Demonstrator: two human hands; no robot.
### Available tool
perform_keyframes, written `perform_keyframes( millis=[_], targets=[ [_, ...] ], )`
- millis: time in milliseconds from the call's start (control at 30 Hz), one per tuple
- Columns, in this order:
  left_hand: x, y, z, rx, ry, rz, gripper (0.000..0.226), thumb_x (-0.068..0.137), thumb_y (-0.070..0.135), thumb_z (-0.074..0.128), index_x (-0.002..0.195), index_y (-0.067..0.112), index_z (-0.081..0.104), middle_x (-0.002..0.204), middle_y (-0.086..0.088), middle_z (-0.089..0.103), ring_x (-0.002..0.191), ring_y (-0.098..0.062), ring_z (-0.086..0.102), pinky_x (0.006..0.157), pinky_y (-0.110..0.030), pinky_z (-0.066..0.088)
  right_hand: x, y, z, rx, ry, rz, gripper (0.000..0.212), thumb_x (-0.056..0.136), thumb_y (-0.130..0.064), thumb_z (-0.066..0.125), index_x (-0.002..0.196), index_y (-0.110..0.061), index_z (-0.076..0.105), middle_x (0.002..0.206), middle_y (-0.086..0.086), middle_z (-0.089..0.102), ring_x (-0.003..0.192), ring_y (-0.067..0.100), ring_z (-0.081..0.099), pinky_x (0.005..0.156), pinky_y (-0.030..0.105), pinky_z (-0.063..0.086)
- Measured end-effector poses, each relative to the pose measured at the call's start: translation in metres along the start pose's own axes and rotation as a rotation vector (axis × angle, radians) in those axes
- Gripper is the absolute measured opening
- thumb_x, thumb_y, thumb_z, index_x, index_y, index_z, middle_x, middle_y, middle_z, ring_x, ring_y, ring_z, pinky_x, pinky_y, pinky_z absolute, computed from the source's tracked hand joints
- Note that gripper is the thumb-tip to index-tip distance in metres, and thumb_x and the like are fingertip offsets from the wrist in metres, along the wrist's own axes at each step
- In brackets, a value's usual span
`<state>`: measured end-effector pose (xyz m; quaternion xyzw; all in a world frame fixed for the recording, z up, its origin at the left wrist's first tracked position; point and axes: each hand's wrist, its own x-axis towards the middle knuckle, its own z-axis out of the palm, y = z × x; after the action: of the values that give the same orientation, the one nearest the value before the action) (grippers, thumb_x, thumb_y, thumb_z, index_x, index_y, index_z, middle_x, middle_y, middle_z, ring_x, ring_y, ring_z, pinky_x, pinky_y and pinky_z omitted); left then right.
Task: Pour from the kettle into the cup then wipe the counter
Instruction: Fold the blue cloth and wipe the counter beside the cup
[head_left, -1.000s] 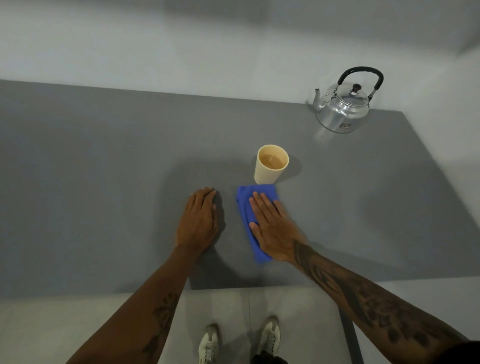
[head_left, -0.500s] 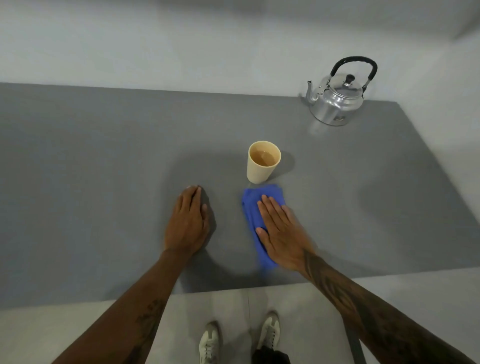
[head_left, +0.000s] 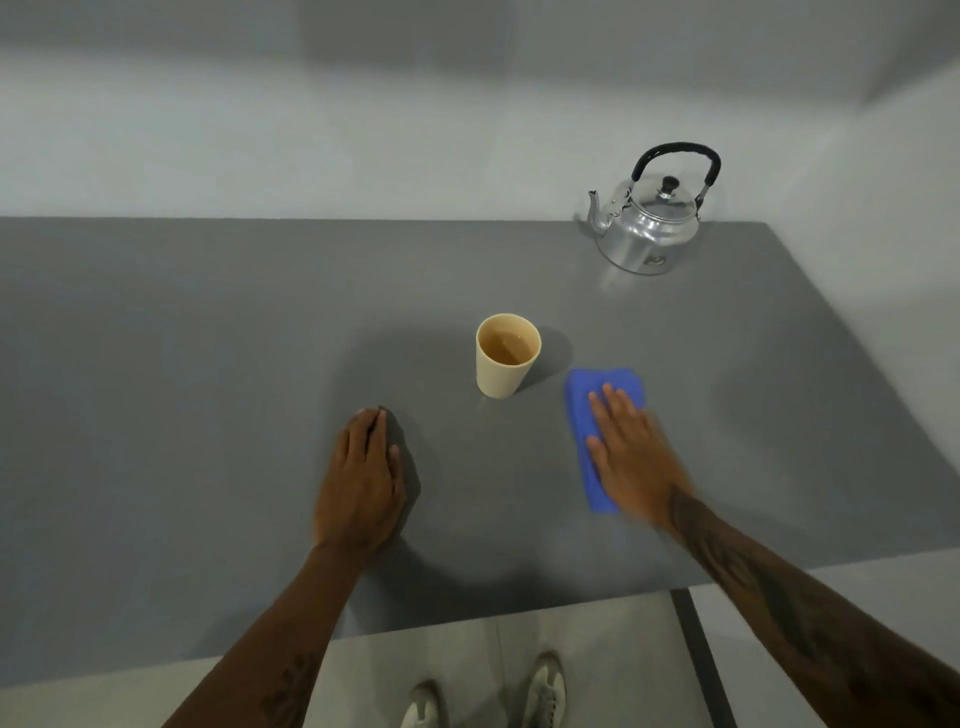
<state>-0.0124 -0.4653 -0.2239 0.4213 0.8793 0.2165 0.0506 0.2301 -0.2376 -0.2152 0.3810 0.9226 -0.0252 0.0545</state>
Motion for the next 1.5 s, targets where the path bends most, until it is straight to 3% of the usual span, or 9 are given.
perform_keyframes(
  millis=[100, 300, 433, 567, 833, 1033, 1167, 1367, 1500],
  targets=[
    [0.002, 0.000, 0.002, 0.007, -0.018, -0.007, 0.047, 0.101, 0.019, 0.037, 0.144, -0.002, 0.035, 0.150, -0.020, 0.036, 0.139, -0.034, 0.033, 0.115, -0.046, 0.034, 0.065, -0.012, -0.008, 0.051, 0.055, 0.202, 0.059, 0.101, -0.037, 0.018, 0.153, -0.011, 0.009, 0.162, 0.015, 0.012, 0.149, 0.031, 0.016, 0.118, 0.049, 0.021],
    [0.002, -0.001, 0.001, 0.008, -0.005, 0.013, 0.046, 0.101, 0.019, 0.038, 0.142, -0.001, 0.037, 0.146, -0.018, 0.040, 0.136, -0.031, 0.036, 0.113, -0.044, 0.037, -0.001, -0.005, 0.011, -0.019, -0.022, -0.222, 0.059, 0.098, -0.046, 0.003, 0.153, -0.025, 0.001, 0.163, 0.001, 0.003, 0.150, 0.022, 0.004, 0.120, 0.042, 0.015],
    [0.002, -0.002, 0.000, 0.053, -0.001, 0.019, 0.049, 0.100, 0.023, 0.032, 0.142, -0.002, 0.037, 0.145, -0.019, 0.041, 0.135, -0.032, 0.038, 0.114, -0.041, 0.036, 0.013, 0.038, 0.001, -0.023, 0.019, -0.064, 0.067, 0.096, -0.048, -0.001, 0.152, -0.017, 0.017, 0.161, 0.009, 0.019, 0.148, 0.028, 0.022, 0.114, 0.043, 0.029],
    [0.003, 0.001, 0.001, 0.092, -0.008, 0.006, 0.048, 0.101, 0.021, 0.033, 0.143, -0.003, 0.035, 0.146, -0.020, 0.041, 0.136, -0.032, 0.037, 0.116, -0.039, 0.031, 0.072, 0.027, -0.005, 0.015, 0.067, 0.120, 0.061, 0.098, -0.043, 0.013, 0.153, -0.017, 0.012, 0.162, 0.012, 0.013, 0.148, 0.032, 0.017, 0.115, 0.049, 0.026],
    [0.003, 0.007, -0.005, 0.077, -0.021, 0.022, 0.054, 0.098, 0.024, 0.027, 0.140, -0.006, 0.038, 0.143, -0.023, 0.043, 0.133, -0.036, 0.039, 0.115, -0.043, 0.034, 0.058, -0.006, 0.005, -0.001, 0.081, 0.014, 0.059, 0.100, -0.043, 0.021, 0.153, -0.020, 0.010, 0.162, 0.010, 0.014, 0.149, 0.031, 0.016, 0.117, 0.049, 0.021],
    [0.006, 0.014, -0.008, -0.030, -0.018, -0.050, 0.048, 0.095, 0.018, 0.038, 0.137, -0.005, 0.043, 0.141, -0.024, 0.044, 0.130, -0.039, 0.040, 0.113, -0.047, 0.035, 0.058, -0.004, -0.011, 0.039, -0.022, -0.007, 0.063, 0.098, -0.048, 0.029, 0.153, -0.022, 0.011, 0.162, 0.010, 0.012, 0.149, 0.029, 0.014, 0.118, 0.045, 0.019],
    [0.003, 0.065, -0.004, -0.156, -0.030, -0.087, 0.042, 0.087, 0.009, 0.058, 0.129, 0.005, 0.053, 0.132, -0.019, 0.051, 0.120, -0.035, 0.047, 0.103, -0.046, 0.044, 0.069, 0.013, -0.038, 0.259, 0.012, -0.014, 0.058, 0.097, -0.043, 0.043, 0.146, -0.015, 0.034, 0.154, 0.014, 0.032, 0.142, 0.031, 0.029, 0.117, 0.044, 0.023],
    [-0.004, 0.183, 0.030, -0.279, -0.079, 0.048, 0.028, 0.091, 0.025, 0.054, 0.118, 0.018, 0.059, 0.117, -0.004, 0.057, 0.107, -0.022, 0.055, 0.086, -0.033, 0.049, 0.097, 0.038, -0.069, 0.286, 0.040, -0.055, 0.053, 0.093, -0.030, 0.052, 0.139, -0.006, 0.043, 0.141, 0.018, 0.045, 0.128, 0.037, 0.043, 0.110, 0.044, 0.033],
    [0.013, 0.227, 0.052, -0.240, -0.104, 0.038, 0.026, 0.092, 0.027, 0.052, 0.117, 0.019, 0.056, 0.120, -0.005, 0.056, 0.109, -0.022, 0.053, 0.092, -0.032, 0.046, 0.111, 0.044, -0.070, 0.279, -0.029, -0.060, 0.048, 0.090, -0.025, 0.053, 0.134, -0.006, 0.046, 0.136, 0.019, 0.047, 0.124, 0.039, 0.043, 0.108, 0.045, 0.035]
  ],
)
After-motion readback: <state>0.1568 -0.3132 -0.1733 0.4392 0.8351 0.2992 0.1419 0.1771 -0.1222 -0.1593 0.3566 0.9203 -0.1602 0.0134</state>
